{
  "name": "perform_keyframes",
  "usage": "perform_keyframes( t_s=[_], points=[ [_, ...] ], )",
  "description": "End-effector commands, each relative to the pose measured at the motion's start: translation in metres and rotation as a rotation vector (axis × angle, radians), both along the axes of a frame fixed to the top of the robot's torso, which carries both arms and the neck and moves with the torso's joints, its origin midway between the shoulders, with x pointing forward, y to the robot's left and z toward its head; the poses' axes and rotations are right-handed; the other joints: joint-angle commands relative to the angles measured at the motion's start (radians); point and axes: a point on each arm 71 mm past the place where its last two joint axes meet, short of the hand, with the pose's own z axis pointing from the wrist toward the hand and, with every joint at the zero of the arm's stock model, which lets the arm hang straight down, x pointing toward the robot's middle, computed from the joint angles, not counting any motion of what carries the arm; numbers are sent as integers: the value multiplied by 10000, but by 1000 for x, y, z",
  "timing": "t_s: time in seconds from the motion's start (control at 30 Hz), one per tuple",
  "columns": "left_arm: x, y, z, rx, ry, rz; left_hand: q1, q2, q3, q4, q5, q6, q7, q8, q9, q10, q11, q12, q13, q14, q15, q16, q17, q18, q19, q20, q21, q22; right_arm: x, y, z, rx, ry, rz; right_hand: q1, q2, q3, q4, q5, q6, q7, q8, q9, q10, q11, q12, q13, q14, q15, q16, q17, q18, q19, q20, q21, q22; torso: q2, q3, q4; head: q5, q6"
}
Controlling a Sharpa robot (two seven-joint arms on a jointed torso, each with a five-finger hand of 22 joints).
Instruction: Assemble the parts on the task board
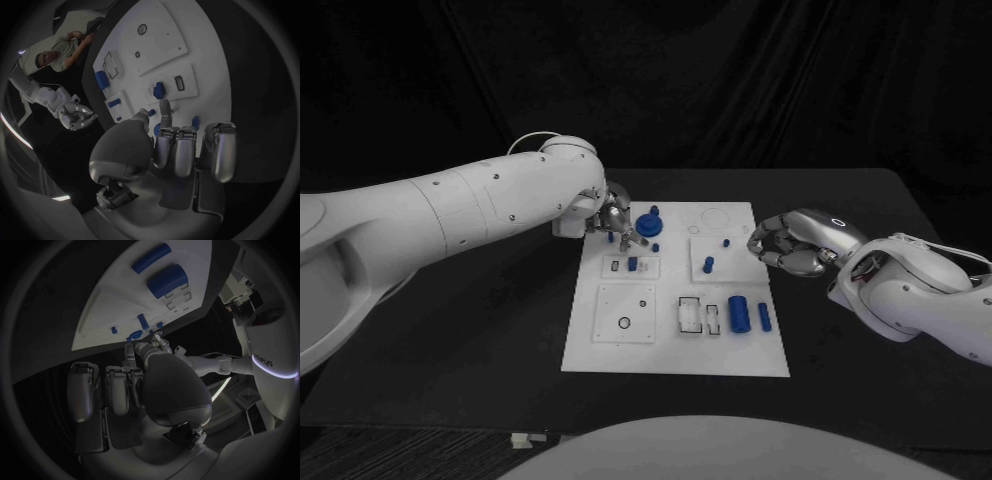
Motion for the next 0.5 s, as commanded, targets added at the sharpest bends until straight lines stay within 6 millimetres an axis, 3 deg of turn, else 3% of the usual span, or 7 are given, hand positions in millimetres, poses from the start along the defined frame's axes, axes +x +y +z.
perform_keyframes(
  t_s=[0.03, 0.3, 0.5],
  points=[
    [-2, 0, -2, 192, 274, -138, -122, -8, -3, 59, -53, -52, 36, 8, 11, 776, 21, 3, 2409, 1038, 25, 26, 2635, 113, 224, 25, -45, 2197, -1, 0, 0, 57, -57, -29, 71, -11, 46, -11, 36, 62, 15, 55, 15, 1029, 49, 25, 2632, 1039, 31, 26, 2635, -98, 649, 66, 29, 2341, 3, -6, 0, 96, -2],
    [-2, -1, -4, 293, 391, -168, -130, 43, -8, 73, 162, -41, 48, -251, -87, 763, 34, -6, 2399, 1038, 37, 26, 2635, 116, 212, 37, -58, 2193, -1, 0, -1, -17, 76, -90, 84, -5, 59, -22, 52, 65, 15, 55, 15, 1029, 50, 25, 2632, 1039, 31, 26, 2635, -94, 643, 66, 16, 2337, 6, -5, 1, 83, -2],
    [-2, -1, -6, 397, 539, -208, -57, 90, 26, 39, 439, 11, 98, -688, -341, 688, 75, -63, 2342, 1038, 72, 26, 2635, 138, 143, 66, -147, 2162, -1, 0, -1, -44, 126, -140, 94, -6, 66, -31, 58, 63, 16, 53, 14, 1029, 51, 25, 2632, 1039, 31, 26, 2635, -89, 633, 66, -3, 2330, 4, -6, 4, 82, -2]
  ],
)
